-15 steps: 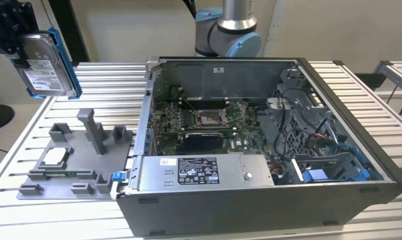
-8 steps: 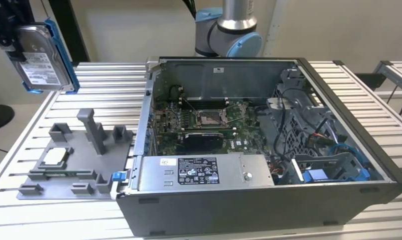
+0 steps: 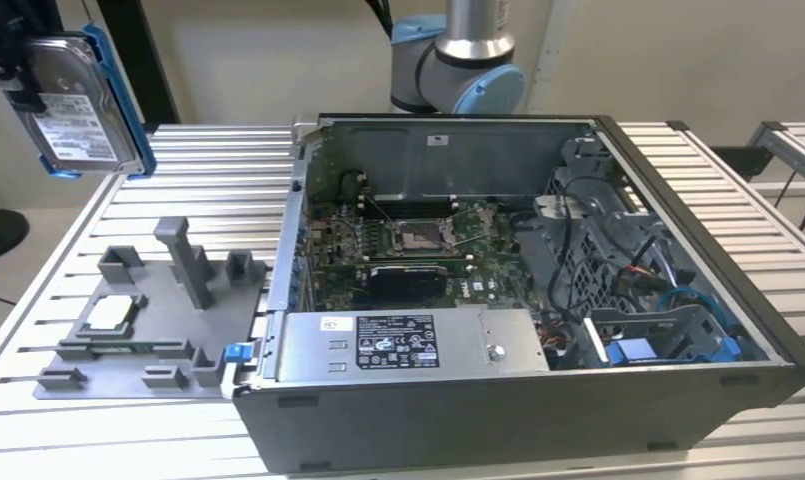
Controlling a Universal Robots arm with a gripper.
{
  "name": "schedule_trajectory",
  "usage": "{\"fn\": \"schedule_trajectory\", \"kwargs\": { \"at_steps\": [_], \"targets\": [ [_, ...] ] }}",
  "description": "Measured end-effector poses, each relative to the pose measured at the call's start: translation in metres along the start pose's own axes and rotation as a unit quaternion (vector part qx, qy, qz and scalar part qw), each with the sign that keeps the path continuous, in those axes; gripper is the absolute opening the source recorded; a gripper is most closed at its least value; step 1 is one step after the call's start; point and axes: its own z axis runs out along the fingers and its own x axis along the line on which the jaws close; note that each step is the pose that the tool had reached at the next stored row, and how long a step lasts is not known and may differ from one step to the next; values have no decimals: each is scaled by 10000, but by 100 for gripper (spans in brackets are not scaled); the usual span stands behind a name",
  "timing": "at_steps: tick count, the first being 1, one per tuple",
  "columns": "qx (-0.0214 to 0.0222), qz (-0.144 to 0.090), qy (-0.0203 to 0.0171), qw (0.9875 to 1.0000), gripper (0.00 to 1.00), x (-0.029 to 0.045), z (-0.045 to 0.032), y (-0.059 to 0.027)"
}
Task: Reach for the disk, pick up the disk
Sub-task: 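Pick up the disk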
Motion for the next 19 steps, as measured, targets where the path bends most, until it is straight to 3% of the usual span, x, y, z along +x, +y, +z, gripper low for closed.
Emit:
{"fn": "schedule_trajectory", "kwargs": {
  "at_steps": [7,19],
  "targets": [
    [0,0,0,10000,0,-1,-59,1],
    [0,0,0,10000,0,-6,-270,5]
  ]
}}
